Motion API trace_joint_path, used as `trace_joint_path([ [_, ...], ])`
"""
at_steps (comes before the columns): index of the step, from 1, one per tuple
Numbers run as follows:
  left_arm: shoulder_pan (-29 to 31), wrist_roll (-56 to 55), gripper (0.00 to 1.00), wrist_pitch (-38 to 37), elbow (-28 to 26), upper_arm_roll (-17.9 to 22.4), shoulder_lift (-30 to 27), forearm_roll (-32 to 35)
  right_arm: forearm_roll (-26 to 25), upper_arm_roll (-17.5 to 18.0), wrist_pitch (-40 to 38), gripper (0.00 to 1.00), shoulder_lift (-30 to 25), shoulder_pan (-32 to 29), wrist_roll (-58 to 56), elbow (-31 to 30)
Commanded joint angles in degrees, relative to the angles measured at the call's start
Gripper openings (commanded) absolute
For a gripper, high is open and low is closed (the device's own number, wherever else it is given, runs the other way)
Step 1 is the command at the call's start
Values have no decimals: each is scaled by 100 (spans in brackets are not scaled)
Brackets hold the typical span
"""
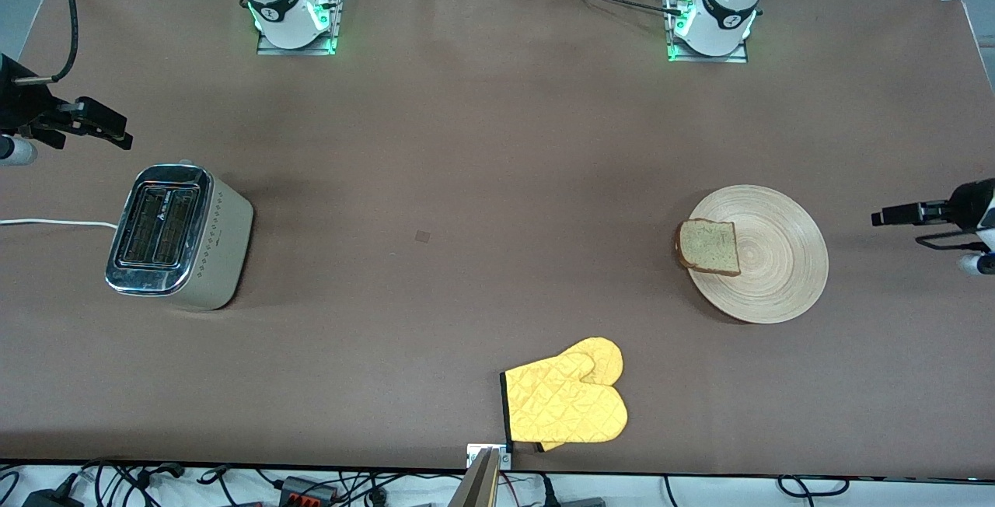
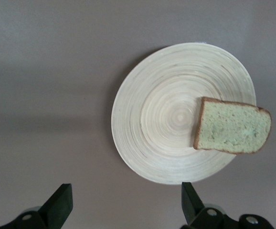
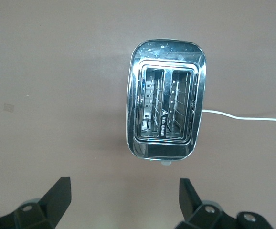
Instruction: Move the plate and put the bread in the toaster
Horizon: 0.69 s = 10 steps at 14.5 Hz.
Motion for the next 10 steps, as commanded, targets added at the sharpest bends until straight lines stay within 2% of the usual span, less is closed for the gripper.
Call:
trace_joint_path([
  [1, 380, 567, 100, 357, 254, -73, 492, -533, 9, 12, 55, 100, -76, 7, -4, -85],
  [7, 1162, 2429, 100, 824, 263, -73, 1643, -2299, 18, 12, 222, 100, -76, 7, 14, -129],
  [10, 1313, 3117, 100, 807, 193, -64, 1916, -3066, 71, 21, 353, 100, -58, 16, 22, -330],
])
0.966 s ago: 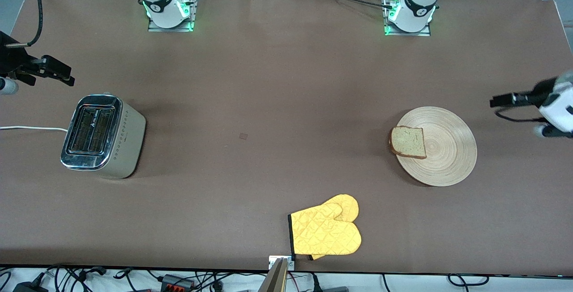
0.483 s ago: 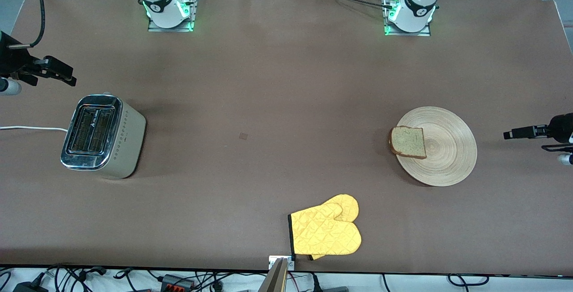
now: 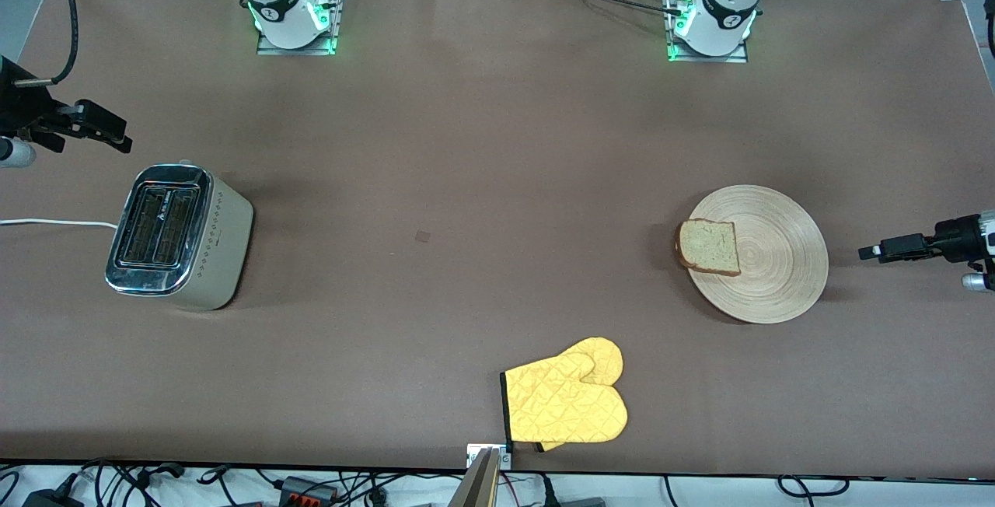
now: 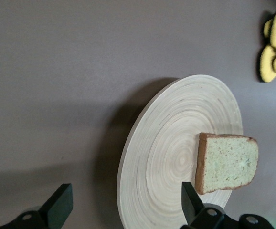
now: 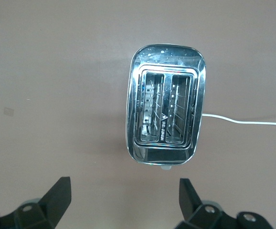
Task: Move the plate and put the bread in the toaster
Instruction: 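Push the wooden plate toward the toaster with the left gripper while the right gripper rises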
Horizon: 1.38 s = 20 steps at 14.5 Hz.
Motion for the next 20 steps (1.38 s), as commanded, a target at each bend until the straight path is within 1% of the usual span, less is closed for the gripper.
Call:
trace_joint_path([
  [1, 86, 449, 100, -61, 141, -74, 333, -441, 77, 19, 261, 100, -61, 16, 31, -358],
  [3, 183, 545, 100, -175, 115, -118, 553, -721, 95, 19, 428, 100, -52, 190, 49, -481],
  [5, 166, 808, 100, -316, 106, -136, 659, -740, 260, 19, 420, 100, 18, 358, 154, -482],
  [6, 157, 914, 95, -377, 97, -127, 677, -740, 375, 28, 429, 100, 44, 463, 215, -473],
  [7, 165, 941, 86, -422, 97, -127, 747, -749, 411, 28, 472, 100, 97, 620, 216, -447],
  [8, 183, 950, 74, -431, 97, -127, 843, -749, 411, 19, 542, 100, 167, 761, 216, -429],
  [11, 183, 941, 35, -641, 106, -127, 941, -749, 385, 19, 788, 100, 395, 1104, 216, -411],
  [12, 192, 950, 18, -833, 114, -127, 941, -732, 359, 19, 841, 100, 448, 1201, 207, -403],
  [13, 201, 959, 6, -1096, 114, -127, 941, -732, 350, 19, 850, 100, 449, 1263, 207, -394],
  [15, 218, 941, 2, -1196, 132, -127, 941, -758, 341, 19, 833, 100, 484, 1377, 207, -376],
  [16, 209, 915, 2, -1204, 141, -127, 941, -758, 315, 19, 824, 100, 475, 1465, 198, -368],
  [20, 175, 941, 1, -1318, 176, -153, 897, -732, 209, 28, 806, 100, 502, 1492, 207, -332],
])
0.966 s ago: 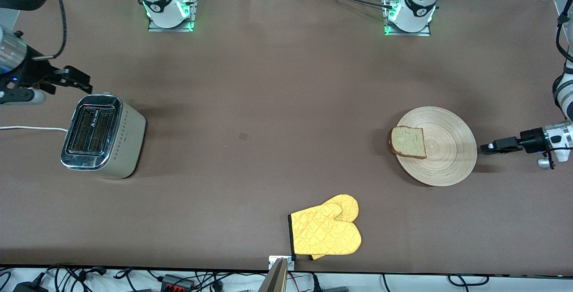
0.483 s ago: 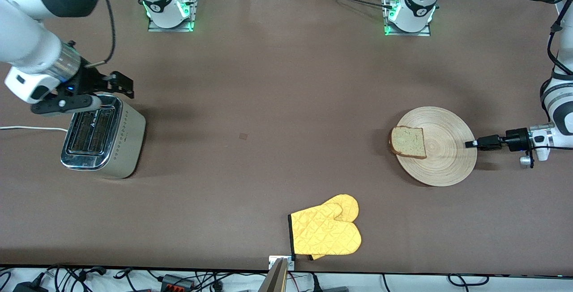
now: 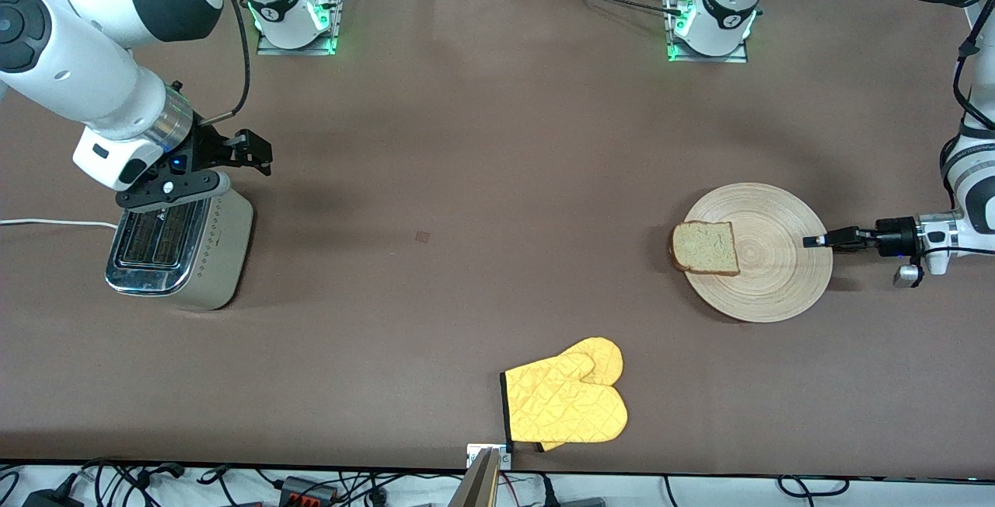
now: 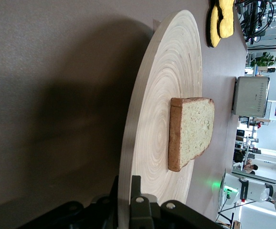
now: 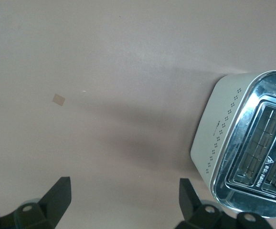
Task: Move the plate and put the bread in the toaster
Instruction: 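Push the wooden plate toward the toaster with the left gripper while the right gripper rises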
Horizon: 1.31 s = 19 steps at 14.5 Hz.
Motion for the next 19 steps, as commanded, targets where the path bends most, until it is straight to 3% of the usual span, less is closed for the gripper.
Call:
trace_joint_path([
  [1, -42, 61, 1, -360, 123, -72, -20, -38, -76, -29, -39, 100, -8, 74, 90, 60],
  [3, -60, 34, 1, -983, 132, -308, -38, -20, -67, -29, -22, 100, 27, 57, 204, 43],
  [5, -156, -1, 1, -978, 123, -642, -29, -11, -67, -29, -48, 100, 62, 74, 196, 43],
  [7, -541, -36, 1, -812, 62, -705, -29, -177, -59, -29, -48, 100, 62, 109, 195, 51],
  [13, -1755, -27, 1, 375, -544, -766, -81, -1442, -23, -38, -65, 100, 71, 92, 134, 52],
  [15, -1888, -27, 1, 996, -773, -1116, -91, -1786, -32, -38, -57, 100, 80, 74, 99, 43],
  [19, -2029, -27, 1, 2369, -1318, -1917, -82, -1822, -6, -64, -48, 100, 141, 39, 99, 60],
])
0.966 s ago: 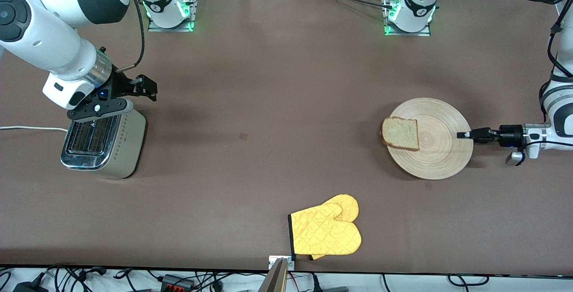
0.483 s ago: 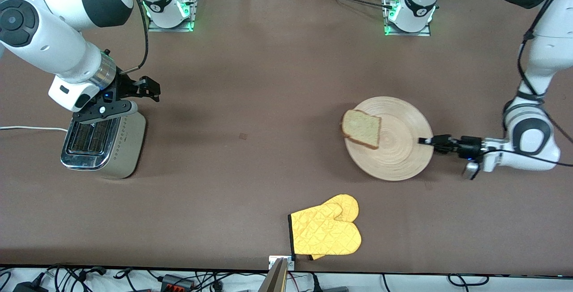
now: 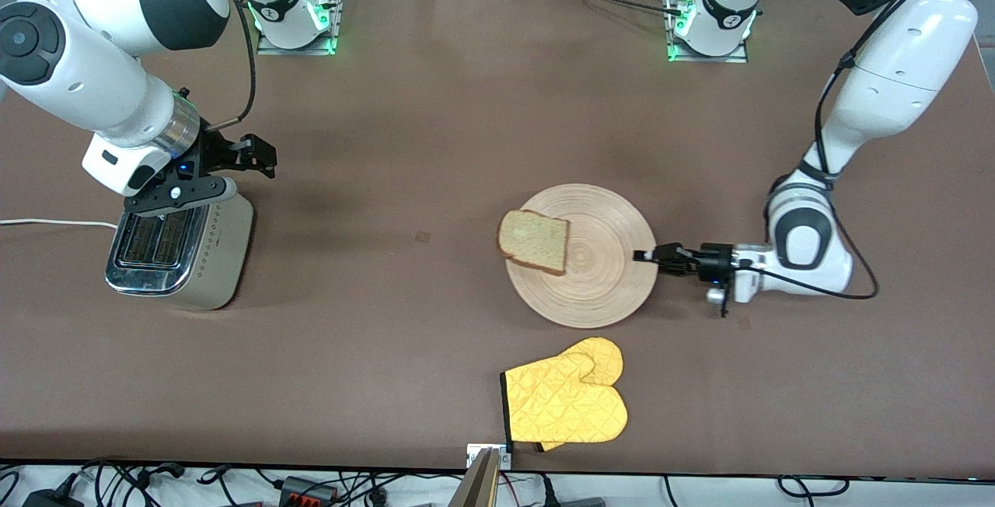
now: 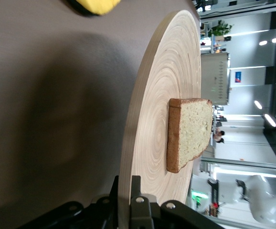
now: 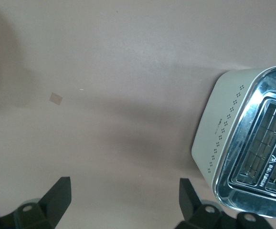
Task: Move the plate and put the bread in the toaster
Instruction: 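Push the wooden plate toward the toaster with the left gripper while the right gripper rises, then grasp the bread slice with the right gripper while the left gripper withdraws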
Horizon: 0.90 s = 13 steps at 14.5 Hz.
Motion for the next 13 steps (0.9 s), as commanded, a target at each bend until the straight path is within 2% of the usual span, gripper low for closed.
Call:
trace_joint_path([
  [1, -16, 33, 1, 403, -407, -341, -102, -196, -1, -23, -62, 100, 33, 17, 48, 51],
  [8, -648, 60, 2, 1037, -558, -359, -57, -284, 16, 12, 113, 100, 419, 113, 109, 60],
  [9, -667, 60, 7, 1054, -558, -359, -49, -319, 16, 12, 148, 100, 480, 149, 109, 60],
  [10, -667, 51, 22, 1055, -558, -350, -49, -328, 60, 21, 166, 100, 542, 158, 109, 60],
  [11, -667, 51, 65, 1055, -558, -350, -40, -319, 199, 21, 201, 100, 621, 192, 118, 69],
  [12, -649, 60, 100, 1046, -558, -350, -49, -319, 392, 21, 201, 100, 665, 202, 101, 60],
  [13, -632, 25, 100, 1028, -601, -359, -101, -319, 603, 21, 210, 100, 761, 202, 135, 60],
])
